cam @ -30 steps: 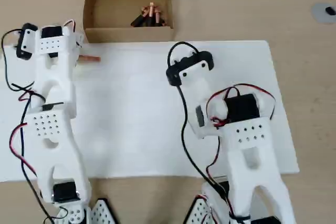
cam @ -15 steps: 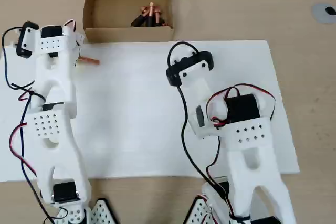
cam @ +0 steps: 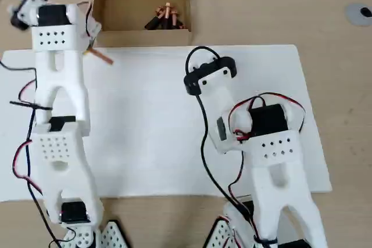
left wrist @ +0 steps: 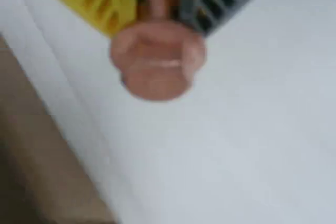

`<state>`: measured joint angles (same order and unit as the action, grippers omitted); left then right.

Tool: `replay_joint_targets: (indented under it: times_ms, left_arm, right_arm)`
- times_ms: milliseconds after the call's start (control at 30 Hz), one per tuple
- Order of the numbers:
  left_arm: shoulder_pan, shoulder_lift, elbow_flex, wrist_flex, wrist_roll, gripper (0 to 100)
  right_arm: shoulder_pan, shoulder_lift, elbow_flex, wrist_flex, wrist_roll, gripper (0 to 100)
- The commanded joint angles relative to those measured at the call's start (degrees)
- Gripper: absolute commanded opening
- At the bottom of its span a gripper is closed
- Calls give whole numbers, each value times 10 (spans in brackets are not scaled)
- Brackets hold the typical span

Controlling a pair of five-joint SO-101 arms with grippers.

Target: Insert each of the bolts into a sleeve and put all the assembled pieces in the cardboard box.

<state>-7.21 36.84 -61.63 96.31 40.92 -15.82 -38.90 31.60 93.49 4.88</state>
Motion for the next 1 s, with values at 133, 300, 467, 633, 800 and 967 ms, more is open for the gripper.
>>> replay_joint_targets:
  times_ms: [133,300,467,633,800,967]
  left_arm:
    - [0,-137,-54,43,-109,3]
    - [26,-283,122,43,-237,3]
    - [74,-511,421,41,-309,3]
    - [118,-793,671,-40,-316,3]
    - [134,-1088,942,-217,-321,3]
    - [132,-1344,1165,-316,-320,3]
  right_arm:
    - [11,-14,1,-3,2,24]
    - [7,-39,-4,-13,-24,23]
    - [7,-172,26,-38,-32,23]
    - [10,-332,148,-89,-31,23]
    - [9,-490,293,-189,-31,23]
    - [9,-639,378,-275,-31,23]
